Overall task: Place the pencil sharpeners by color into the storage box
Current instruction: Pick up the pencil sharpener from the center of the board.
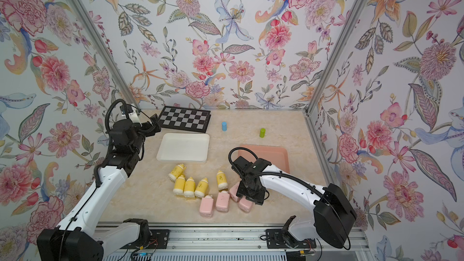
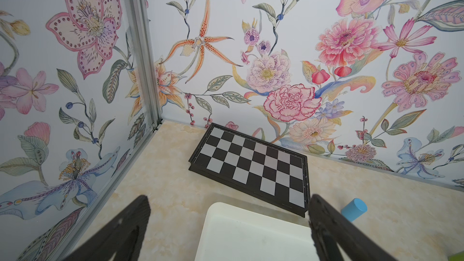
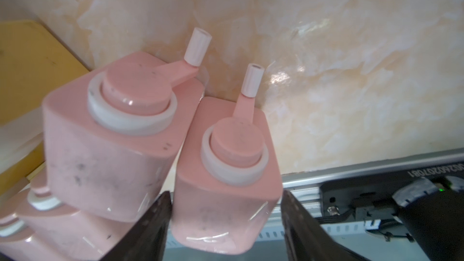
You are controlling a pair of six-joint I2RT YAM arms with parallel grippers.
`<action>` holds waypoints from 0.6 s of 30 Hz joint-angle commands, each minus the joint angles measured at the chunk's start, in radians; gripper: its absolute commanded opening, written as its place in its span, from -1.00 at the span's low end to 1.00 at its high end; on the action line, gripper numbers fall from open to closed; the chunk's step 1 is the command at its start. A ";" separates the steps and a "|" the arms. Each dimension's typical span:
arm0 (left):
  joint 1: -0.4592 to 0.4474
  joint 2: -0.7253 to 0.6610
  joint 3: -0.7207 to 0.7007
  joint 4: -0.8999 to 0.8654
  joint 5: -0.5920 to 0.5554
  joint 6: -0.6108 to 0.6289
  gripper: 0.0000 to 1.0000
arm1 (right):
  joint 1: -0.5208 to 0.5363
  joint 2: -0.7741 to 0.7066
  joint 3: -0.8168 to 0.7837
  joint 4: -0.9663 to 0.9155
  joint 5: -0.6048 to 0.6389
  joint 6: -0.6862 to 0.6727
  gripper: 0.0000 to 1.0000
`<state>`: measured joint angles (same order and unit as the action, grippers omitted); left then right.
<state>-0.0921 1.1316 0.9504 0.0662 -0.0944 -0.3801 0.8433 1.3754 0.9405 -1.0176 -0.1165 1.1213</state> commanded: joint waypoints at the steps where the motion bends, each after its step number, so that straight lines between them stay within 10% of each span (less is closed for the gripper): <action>1: -0.010 -0.009 -0.013 0.012 -0.024 0.020 0.99 | 0.004 0.008 -0.026 -0.025 0.023 -0.020 0.35; 18: -0.011 -0.008 -0.016 0.015 -0.029 0.026 0.99 | -0.024 0.025 -0.064 -0.025 0.056 -0.142 0.08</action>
<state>-0.0921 1.1313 0.9428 0.0719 -0.0948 -0.3763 0.8295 1.3838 0.8951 -1.0103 -0.1085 1.0065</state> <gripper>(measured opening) 0.995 0.565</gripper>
